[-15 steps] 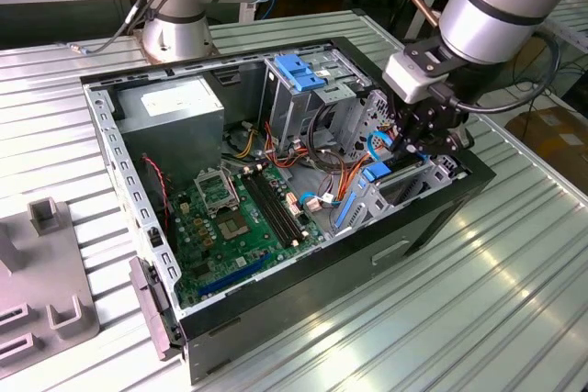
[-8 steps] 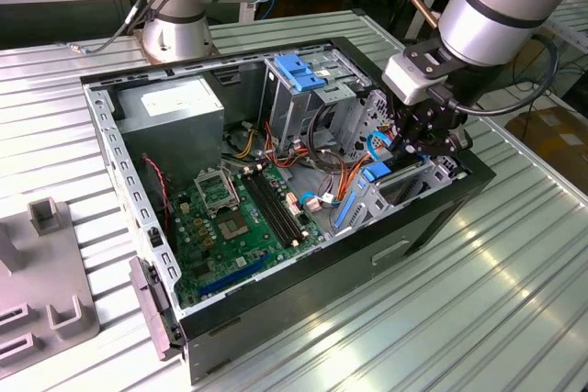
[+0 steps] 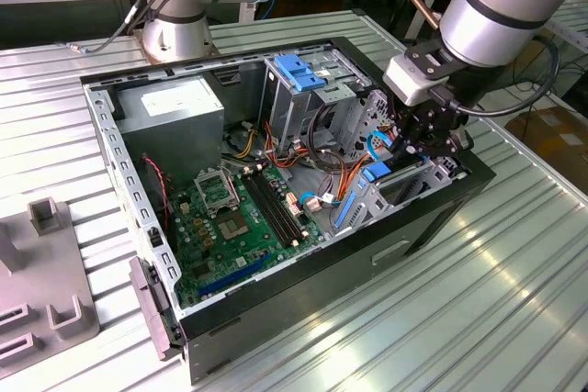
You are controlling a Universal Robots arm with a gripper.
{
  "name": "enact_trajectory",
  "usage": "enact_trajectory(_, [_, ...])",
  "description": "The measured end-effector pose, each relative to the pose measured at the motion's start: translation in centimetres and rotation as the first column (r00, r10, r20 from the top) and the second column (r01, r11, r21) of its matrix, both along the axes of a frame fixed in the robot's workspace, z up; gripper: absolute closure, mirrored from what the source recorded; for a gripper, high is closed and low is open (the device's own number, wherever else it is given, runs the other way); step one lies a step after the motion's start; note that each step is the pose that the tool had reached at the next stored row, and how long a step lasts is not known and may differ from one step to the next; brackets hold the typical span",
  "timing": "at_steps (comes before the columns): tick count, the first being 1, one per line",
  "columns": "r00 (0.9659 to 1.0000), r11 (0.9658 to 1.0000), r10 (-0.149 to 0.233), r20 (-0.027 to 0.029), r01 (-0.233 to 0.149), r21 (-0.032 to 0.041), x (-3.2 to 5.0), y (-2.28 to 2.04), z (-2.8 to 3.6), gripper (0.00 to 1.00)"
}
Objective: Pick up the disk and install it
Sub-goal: 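Insert the second disk wire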
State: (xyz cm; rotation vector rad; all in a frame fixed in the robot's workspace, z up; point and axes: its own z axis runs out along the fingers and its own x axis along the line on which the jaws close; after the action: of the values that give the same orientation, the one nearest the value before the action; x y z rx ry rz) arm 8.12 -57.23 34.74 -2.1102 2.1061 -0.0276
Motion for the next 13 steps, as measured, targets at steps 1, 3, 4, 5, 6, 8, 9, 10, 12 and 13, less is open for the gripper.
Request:
enact_trajectory(1, [1.0, 1.0, 0.0, 0.0, 0.0, 0.0, 0.0, -0.03, -0.03, 0.84])
enact_trajectory(3, [1.0, 1.0, 0.001, 0.0, -0.001, -0.0005, 0.0, -0.05, -0.06, 0.84])
enact_trajectory(4, [1.0, 1.0, 0.001, 0.0, -0.001, -0.0005, 0.0, -0.06, -0.08, 0.84])
enact_trajectory(5, [1.0, 1.0, 0.001, 0.0, -0.001, -0.0004, 0.0, -0.07, -0.11, 0.84])
enact_trajectory(6, [1.0, 1.0, 0.001, 0.0, -0.001, -0.0001, 0.0, -0.06, -0.15, 0.84])
enact_trajectory(8, [1.0, 1.0, 0.001, 0.0001, -0.001, 0.0022, 0.0, -0.07, -0.2, 0.84])
enact_trajectory(9, [1.0, 1.0, 0.001, 0.0001, -0.001, 0.0026, 0.0, -0.07, -0.19, 0.84])
enact_trajectory(10, [1.0, 1.0, 0.001, 0.0, -0.001, 0.0029, 0.0, -0.07, -0.18, 0.84])
enact_trajectory(12, [1.0, 1.0, 0.001, 0.0, -0.001, 0.0035, 0.0, -0.07, -0.18, 0.84])
enact_trajectory(13, [1.0, 1.0, 0.001, 0.0, -0.001, 0.0036, 0.0, -0.07, -0.18, 0.84])
